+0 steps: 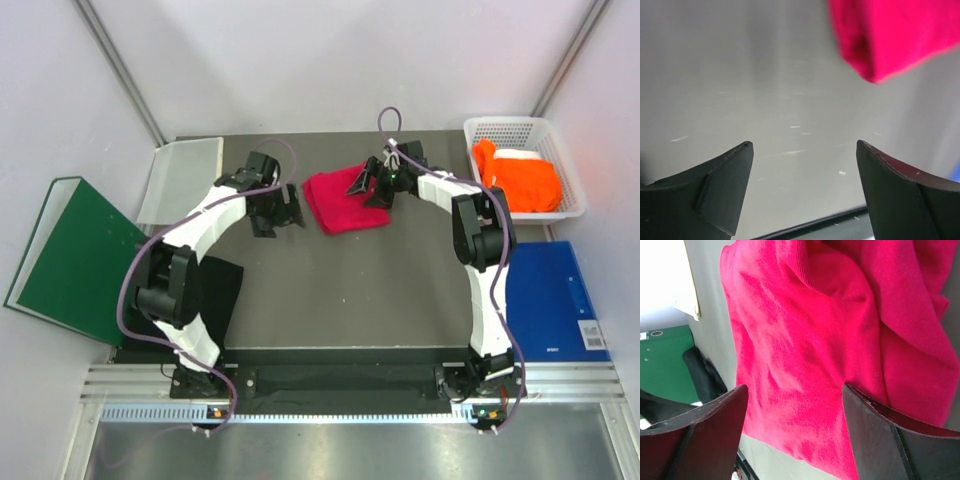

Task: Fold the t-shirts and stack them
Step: Smooth out wrinkles on the folded tshirt, then put the neatly folded tshirt into the corner of the board with the left arm

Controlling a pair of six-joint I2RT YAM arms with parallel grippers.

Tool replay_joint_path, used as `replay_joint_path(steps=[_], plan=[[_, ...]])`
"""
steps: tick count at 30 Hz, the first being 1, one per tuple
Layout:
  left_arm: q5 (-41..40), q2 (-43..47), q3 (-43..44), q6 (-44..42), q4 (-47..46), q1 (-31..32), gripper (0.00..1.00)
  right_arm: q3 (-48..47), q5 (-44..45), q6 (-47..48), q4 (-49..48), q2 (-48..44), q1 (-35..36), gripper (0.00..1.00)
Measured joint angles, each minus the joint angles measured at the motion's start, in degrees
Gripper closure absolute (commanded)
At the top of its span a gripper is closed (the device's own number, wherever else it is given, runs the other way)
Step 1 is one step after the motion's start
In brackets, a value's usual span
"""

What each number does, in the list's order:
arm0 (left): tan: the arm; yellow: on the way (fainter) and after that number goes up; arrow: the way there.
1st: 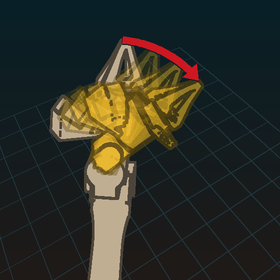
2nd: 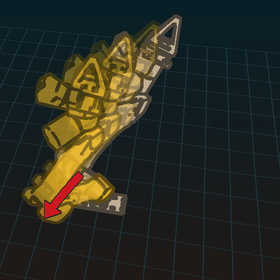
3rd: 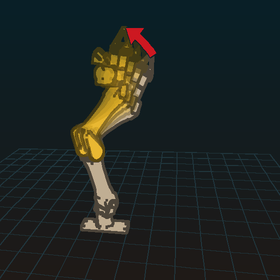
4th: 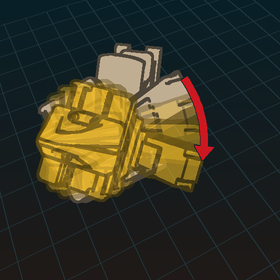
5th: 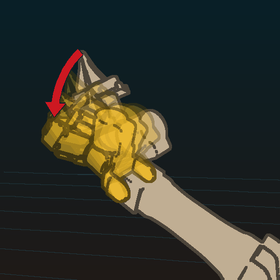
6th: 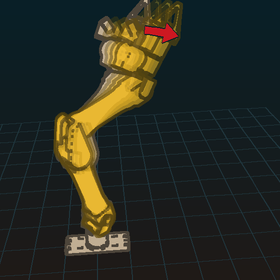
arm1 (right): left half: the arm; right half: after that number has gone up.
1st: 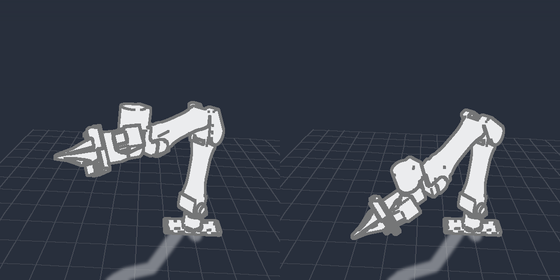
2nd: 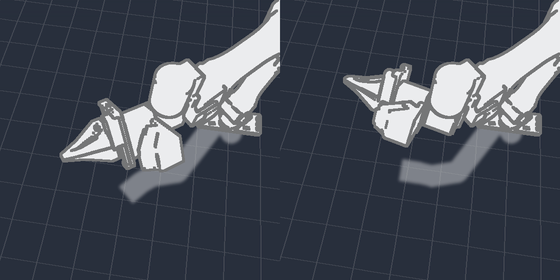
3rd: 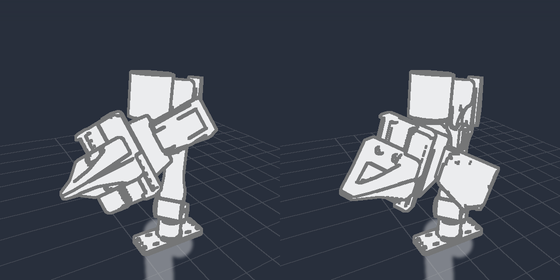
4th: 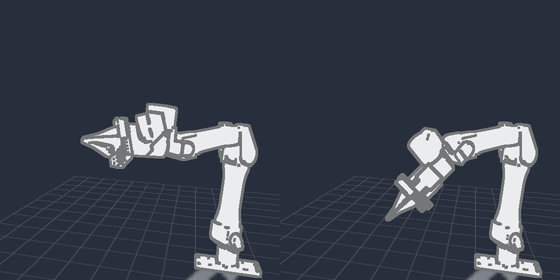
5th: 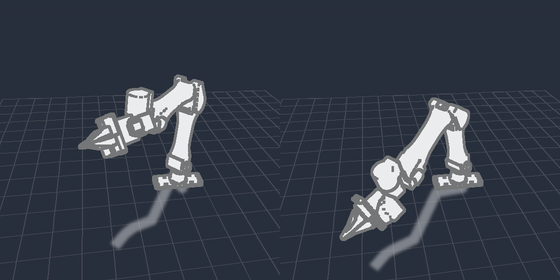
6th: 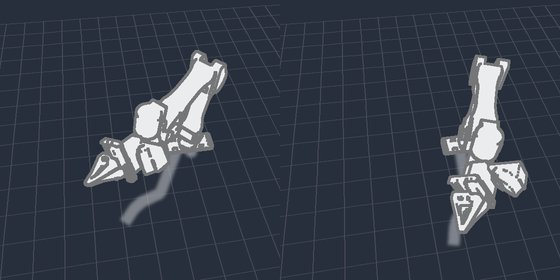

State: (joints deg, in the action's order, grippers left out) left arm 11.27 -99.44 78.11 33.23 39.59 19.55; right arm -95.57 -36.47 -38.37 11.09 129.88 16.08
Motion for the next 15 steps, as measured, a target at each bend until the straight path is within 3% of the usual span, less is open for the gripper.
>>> replay_joint_path(steps=[8, 15], plan=[[-21.90, 2.32, 3.58, -3.32, 21.46, -3.56, 0.09, 0.33, -0.13, 0.42, 0.63, -0.83, 0.00, 0.24], [-29.97, 2.19, -7.98, -0.31, 29.70, -3.41, 0.06, -0.17, -1.18, 0.07, 1.20, -2.08, -0.15, 0.24]])
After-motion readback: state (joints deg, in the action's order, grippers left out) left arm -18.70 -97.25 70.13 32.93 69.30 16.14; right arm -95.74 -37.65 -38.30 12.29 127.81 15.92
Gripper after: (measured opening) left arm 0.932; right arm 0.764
